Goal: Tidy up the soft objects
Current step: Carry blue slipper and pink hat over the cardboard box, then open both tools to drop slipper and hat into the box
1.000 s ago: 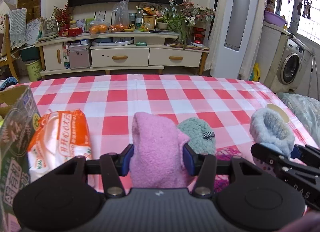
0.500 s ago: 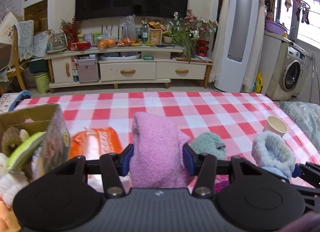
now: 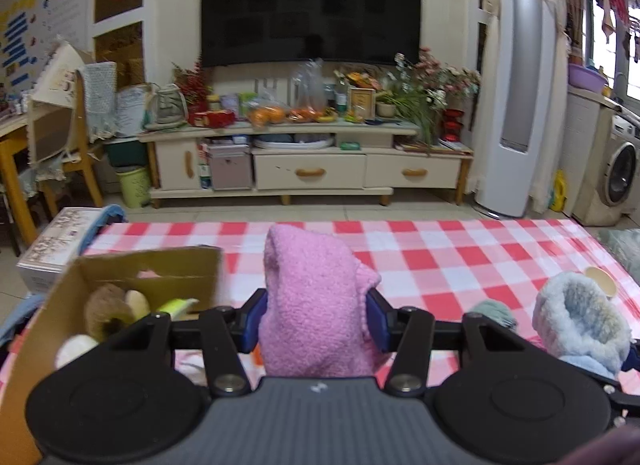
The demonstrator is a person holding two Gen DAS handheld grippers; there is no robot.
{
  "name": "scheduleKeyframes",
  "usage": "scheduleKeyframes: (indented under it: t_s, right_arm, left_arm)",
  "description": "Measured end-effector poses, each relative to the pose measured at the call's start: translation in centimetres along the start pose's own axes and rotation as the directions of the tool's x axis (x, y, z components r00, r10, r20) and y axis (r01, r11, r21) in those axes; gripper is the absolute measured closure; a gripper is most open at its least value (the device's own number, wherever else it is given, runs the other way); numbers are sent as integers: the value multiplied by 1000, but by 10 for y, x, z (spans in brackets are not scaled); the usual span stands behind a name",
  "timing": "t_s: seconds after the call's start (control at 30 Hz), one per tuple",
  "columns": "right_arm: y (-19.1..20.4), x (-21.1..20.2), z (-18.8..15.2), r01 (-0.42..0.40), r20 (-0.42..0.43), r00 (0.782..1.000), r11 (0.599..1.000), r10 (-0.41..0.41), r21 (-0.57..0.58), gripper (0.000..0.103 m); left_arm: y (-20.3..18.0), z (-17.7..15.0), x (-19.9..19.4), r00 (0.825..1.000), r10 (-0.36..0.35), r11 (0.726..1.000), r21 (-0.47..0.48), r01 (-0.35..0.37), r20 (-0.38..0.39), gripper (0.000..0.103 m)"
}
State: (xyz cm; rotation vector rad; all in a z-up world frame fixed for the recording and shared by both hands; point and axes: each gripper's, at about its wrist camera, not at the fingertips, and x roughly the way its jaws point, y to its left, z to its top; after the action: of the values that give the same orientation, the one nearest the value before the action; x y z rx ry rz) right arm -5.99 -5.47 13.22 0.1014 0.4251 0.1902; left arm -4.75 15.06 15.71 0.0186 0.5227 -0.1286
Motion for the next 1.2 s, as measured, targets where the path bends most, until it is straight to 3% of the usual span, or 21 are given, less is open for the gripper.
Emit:
scheduleKeyframes:
  t_s: [0.6, 1.2]
  right_arm:
    - [98, 42, 23, -142, -15, 990, 985, 141, -99, 46]
    - [182, 88, 28, -263, -59, 965, 952, 257, -156, 45]
  left_arm:
    - [88, 12, -7, 986, 162, 983, -96, -156, 51, 52]
    - [138, 10, 13, 975, 222, 964, -152, -219, 3, 51]
